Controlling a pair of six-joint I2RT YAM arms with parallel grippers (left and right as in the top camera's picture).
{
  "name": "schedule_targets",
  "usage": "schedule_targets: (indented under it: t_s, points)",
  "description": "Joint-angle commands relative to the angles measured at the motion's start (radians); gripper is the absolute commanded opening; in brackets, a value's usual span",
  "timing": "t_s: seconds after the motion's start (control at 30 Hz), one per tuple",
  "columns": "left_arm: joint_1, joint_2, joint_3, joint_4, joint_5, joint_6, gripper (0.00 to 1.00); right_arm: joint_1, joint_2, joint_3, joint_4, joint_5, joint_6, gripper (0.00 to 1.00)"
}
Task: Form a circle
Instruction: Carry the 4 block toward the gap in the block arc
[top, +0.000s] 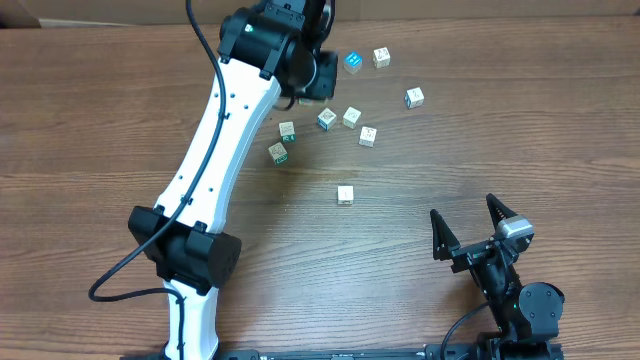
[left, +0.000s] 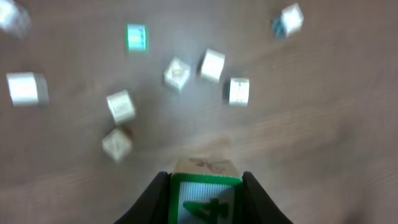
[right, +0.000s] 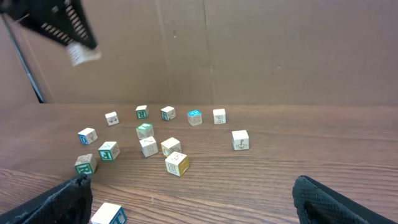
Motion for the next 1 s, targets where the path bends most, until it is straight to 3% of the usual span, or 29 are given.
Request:
schedule_targets:
  t_s: [0.0,0.47,0.97]
  points:
    - [-0.012,0.008,-0.014,-0.070,0.062,-0.014,0.04,-0.003,-0.009,-0.010,0.006,0.008,-0.005,1.00]
    - [-0.026,0.009,-0.064,-0.240,0.062,-0.034,0.04,-0.003,-0.009,-0.010,0.006,0.008,-0.005,1.00]
    - [-0.092,0.009,-0.374,-0.106,0.061,-0.105,0.04,-0.003,-0.009,-0.010,0.006,0.008,-0.005,1.00]
